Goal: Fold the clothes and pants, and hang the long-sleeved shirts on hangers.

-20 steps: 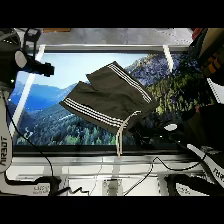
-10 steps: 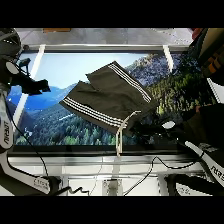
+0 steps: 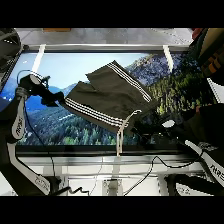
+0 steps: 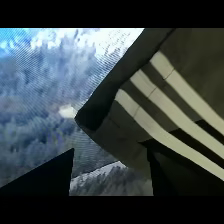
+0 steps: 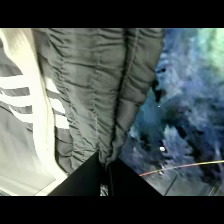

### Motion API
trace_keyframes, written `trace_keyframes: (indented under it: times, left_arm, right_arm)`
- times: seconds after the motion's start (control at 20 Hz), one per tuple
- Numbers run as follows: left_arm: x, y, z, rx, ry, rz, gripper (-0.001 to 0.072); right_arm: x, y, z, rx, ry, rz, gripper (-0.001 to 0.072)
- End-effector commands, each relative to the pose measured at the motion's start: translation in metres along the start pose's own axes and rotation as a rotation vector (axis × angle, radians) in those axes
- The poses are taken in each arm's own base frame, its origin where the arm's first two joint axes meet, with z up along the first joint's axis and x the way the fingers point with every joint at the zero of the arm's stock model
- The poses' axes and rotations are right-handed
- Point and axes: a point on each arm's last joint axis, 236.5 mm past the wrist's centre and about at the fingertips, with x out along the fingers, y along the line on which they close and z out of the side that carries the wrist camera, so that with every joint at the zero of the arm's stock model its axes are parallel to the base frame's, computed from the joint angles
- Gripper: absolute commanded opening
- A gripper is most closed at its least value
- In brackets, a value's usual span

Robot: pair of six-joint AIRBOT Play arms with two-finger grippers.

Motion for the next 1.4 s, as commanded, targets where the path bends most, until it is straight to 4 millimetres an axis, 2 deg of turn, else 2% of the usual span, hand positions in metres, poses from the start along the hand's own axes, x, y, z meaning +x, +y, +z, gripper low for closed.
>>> trace_keyframes:
  times: [0.0,0.05,0.1,0.15,0.3,0.4,0.55,0.65,0.75,0.85,0.95,1.2,1.35]
  left_arm:
    - [0.033,-0.007,-0.009,-0.047,-0.001,-0.025,0.0537]
    - [0.037,-0.012,-0.005,-0.052,-0.026,-0.039,0.0523]
    - [0.039,-0.018,0.0,-0.055,-0.052,-0.052,0.0454]
    - [0.039,-0.021,0.007,-0.05,-0.082,-0.053,0.0363]
    - [0.029,-0.033,0.028,-0.022,-0.182,-0.053,0.0001]
    - [0.01,-0.037,0.042,0.0,-0.258,-0.049,0.0005]
    - [-0.035,-0.031,0.054,0.093,-0.355,0.033,0.0004]
    - [-0.074,-0.024,0.055,0.147,-0.408,0.11,0.0004]
    - [-0.106,-0.021,0.047,0.179,-0.437,0.16,0.0004]
    - [-0.123,-0.024,0.029,0.178,-0.453,0.158,0.0005]
    - [-0.125,-0.022,-0.001,0.151,-0.436,0.153,0.0005]
    - [-0.12,-0.015,-0.103,0.09,-0.445,0.133,0.0004]
    - [-0.127,-0.016,-0.16,-0.01,-0.505,0.074,0.0004]
  right_arm:
    - [0.0,0.002,-0.001,0.001,0.004,0.005,0.0016]
    - [0.0,0.002,-0.001,0.001,0.005,0.005,0.0016]
    - [0.0,0.002,-0.001,0.001,0.006,0.005,0.0016]
    - [0.0,0.002,-0.002,-0.001,0.008,0.005,0.0016]
    - [0.0,-0.001,-0.003,-0.019,0.011,-0.008,0.0016]
    - [-0.003,-0.003,-0.003,-0.046,0.01,-0.019,0.0016]
    - [-0.014,0.002,-0.001,-0.144,-0.001,-0.035,0.0015]
    - [-0.028,0.018,0.004,-0.25,-0.01,-0.035,0.0015]
    - [-0.044,0.043,0.012,-0.319,-0.032,-0.01,0.0015]
    - [-0.056,0.061,0.006,-0.372,0.001,0.013,0.0014]
    - [-0.066,0.065,-0.006,-0.432,0.06,0.001,0.0015]
    - [-0.105,0.045,-0.021,-0.507,0.036,-0.129,0.0013]
    - [-0.134,0.025,-0.056,-0.516,0.049,-0.182,0.0014]
